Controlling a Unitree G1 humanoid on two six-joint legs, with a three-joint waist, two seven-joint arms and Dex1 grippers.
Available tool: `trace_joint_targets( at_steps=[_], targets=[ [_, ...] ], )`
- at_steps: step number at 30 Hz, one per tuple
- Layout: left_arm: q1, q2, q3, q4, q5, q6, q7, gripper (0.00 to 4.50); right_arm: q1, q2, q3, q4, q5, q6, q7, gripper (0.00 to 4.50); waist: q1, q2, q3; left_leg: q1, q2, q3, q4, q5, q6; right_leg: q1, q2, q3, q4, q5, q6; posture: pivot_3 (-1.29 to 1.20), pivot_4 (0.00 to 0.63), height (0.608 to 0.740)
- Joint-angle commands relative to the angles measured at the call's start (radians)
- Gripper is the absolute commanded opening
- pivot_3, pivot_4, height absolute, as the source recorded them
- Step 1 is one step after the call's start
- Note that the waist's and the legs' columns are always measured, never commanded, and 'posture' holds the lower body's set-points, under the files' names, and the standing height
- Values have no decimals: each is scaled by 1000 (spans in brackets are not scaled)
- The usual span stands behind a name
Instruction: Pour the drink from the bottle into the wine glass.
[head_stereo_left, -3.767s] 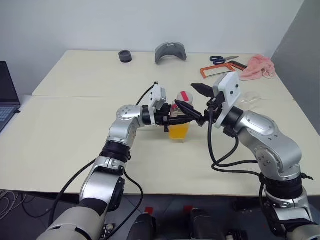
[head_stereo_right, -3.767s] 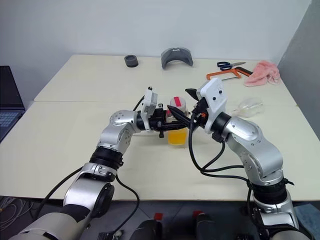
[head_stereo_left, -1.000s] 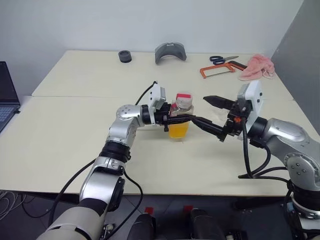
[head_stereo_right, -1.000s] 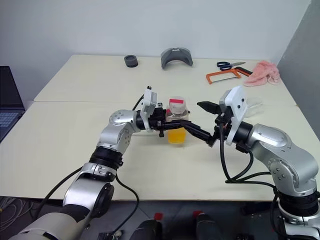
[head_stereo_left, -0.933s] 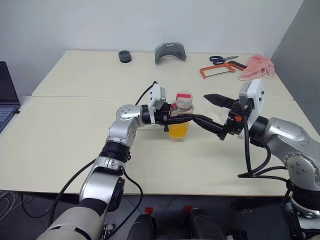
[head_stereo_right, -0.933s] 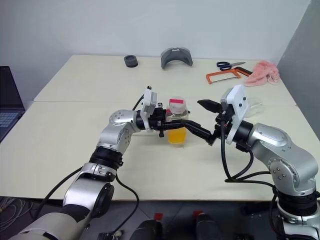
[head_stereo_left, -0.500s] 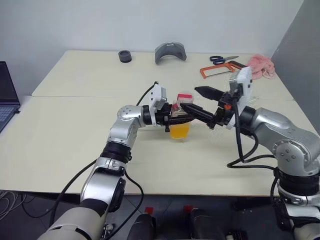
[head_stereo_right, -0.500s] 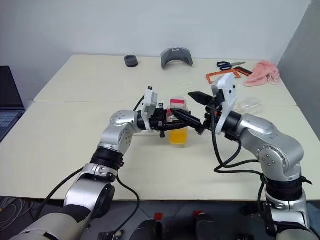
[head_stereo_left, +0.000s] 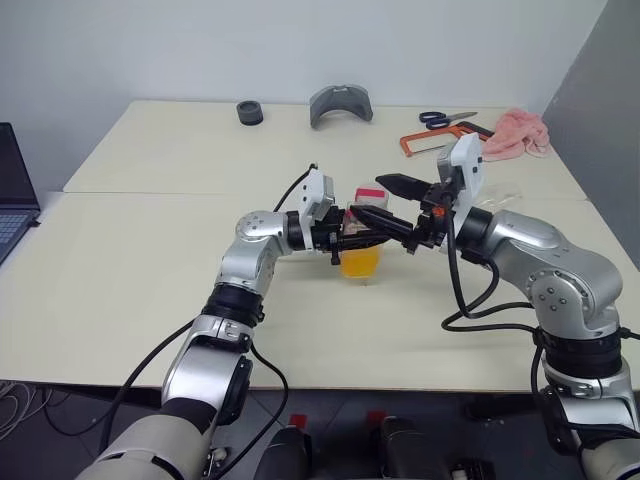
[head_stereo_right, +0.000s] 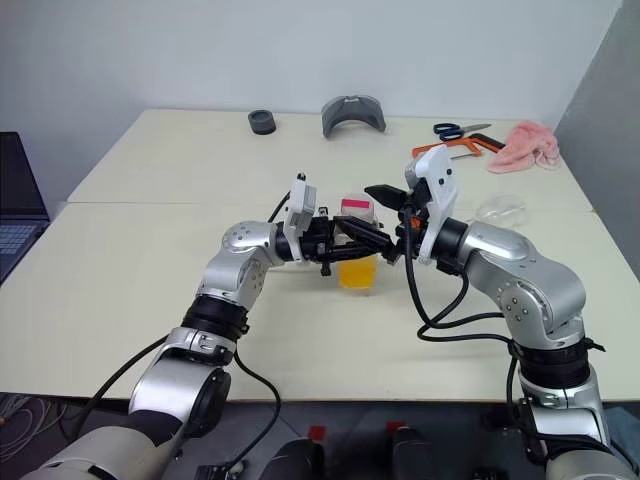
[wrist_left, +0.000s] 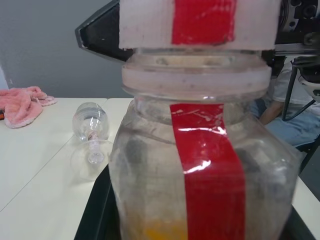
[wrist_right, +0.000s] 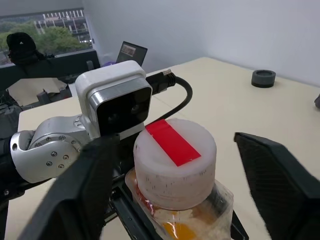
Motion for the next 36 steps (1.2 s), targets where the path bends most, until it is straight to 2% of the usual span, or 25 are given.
trace_joint_targets(
  at_steps=[1,3,13,17,26,28,33,36],
  targets=[
    [-5,-1,8,-48,-16,-15,-6,1584,-24,-1,-8,-19,-14,-26,15,2472,0,0,0,0,0,0,0,0,0,0,0,0,0,0,0,0,150,740],
    [-2,0,7,-52,-15,-14,-5,1584,-22,-3,-3,-24,-29,-36,21,1859,0,0,0,0,0,0,0,0,0,0,0,0,0,0,0,0,150,740],
    [6,1,6,-66,-17,-6,-1,1580,16,-36,35,-69,-170,-175,45,1841,0,0,0,0,0,0,0,0,0,0,0,0,0,0,0,0,150,740],
    [7,-1,7,-68,-17,-5,1,1579,43,56,-94,-75,33,-69,-24,1841,0,0,0,0,0,-1,0,0,0,0,0,0,0,0,0,0,150,740],
    [10,-4,4,-73,-16,-7,1,1563,67,52,-155,-107,193,47,-61,1781,0,0,0,0,0,-2,0,0,0,0,-1,0,0,0,0,0,150,740],
    [11,-4,4,-74,-16,-8,2,1563,71,29,-136,-119,160,31,-52,1750,0,0,0,0,0,-2,0,0,0,0,0,0,0,0,0,0,150,740],
    [15,-3,4,-79,-15,-9,7,1563,75,-58,-44,-160,-42,-106,-16,1741,0,0,0,0,-1,-1,0,0,0,0,0,0,0,0,0,0,150,740],
    [17,-1,9,-78,-13,-14,17,1563,92,-65,-94,-188,-49,-123,-45,1740,0,0,0,0,-1,0,0,0,0,0,0,0,0,0,0,0,150,740]
  ],
)
